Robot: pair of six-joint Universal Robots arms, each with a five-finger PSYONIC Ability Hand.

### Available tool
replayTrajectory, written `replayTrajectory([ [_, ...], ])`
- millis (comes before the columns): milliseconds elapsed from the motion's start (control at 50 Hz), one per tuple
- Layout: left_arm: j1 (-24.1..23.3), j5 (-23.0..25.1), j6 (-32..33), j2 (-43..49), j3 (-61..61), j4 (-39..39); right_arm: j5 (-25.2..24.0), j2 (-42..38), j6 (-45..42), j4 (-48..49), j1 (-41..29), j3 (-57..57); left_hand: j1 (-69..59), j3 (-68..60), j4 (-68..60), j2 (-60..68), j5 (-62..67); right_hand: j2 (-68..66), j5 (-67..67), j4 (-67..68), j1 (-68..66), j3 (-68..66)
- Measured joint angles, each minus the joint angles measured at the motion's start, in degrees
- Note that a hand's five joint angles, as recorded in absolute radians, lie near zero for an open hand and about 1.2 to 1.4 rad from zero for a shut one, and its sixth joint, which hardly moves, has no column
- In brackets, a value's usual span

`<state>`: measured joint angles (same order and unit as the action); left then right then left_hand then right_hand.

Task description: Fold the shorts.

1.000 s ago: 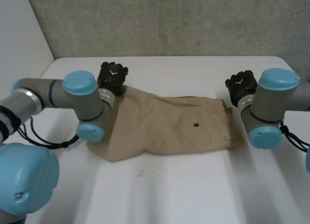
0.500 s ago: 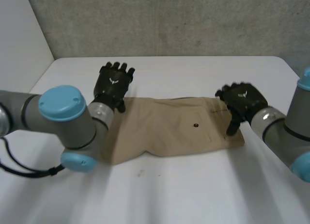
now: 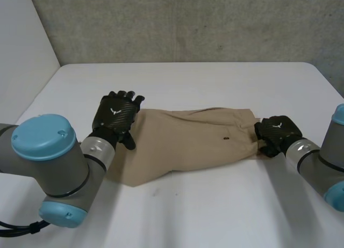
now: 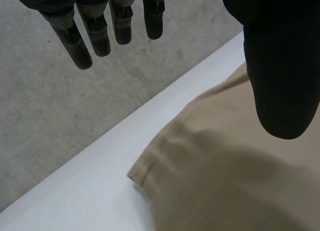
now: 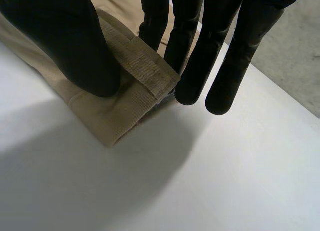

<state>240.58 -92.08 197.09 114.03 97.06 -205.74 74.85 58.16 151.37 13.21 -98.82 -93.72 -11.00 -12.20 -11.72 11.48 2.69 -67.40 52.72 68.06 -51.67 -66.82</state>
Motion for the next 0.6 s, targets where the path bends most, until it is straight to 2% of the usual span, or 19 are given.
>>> replayTrajectory([
  [280, 1.93, 0.03, 0.06, -4.6, 1.53, 1.61, 1.59, 8.85, -6.99, -9.46, 9.87, -3.17, 0.0, 0.0, 0.0, 0.0, 0.0, 0.0, 1.2, 0.13, 0.0, 0.0],
  [300, 2.61, 0.08, 0.02, -5.56, 2.06, 1.95, 1.6, 9.83, -10.52, -11.83, 12.33, -3.15, 0.0, 0.0, 0.0, 0.0, 0.0, 0.0, 1.38, 0.18, -0.02, 0.0],
  [400, 3.48, 0.17, -0.03, -6.66, 2.81, 2.27, 1.79, 10.9, -16.53, -14.28, 14.62, -2.21, 0.0, 0.0, 0.0, 0.0, 0.0, 0.0, 1.63, 0.18, -1.39, -0.19],
  [480, 3.78, 0.21, -0.04, -6.97, 3.1, 2.31, 2.66, 12.6, -19.8, -14.99, 11.99, 0.84, 0.0, 0.0, 0.0, 0.0, 0.0, 0.0, 1.63, 0.18, -2.22, -0.45],
  [600, 3.48, 0.11, -0.05, -7.2, 3.0, 2.29, 3.65, 14.5, -20.05, -14.66, 0.42, 7.51, 0.0, 0.0, 0.0, 0.0, 0.0, 0.0, 2.15, 0.18, -2.77, -1.0],
])
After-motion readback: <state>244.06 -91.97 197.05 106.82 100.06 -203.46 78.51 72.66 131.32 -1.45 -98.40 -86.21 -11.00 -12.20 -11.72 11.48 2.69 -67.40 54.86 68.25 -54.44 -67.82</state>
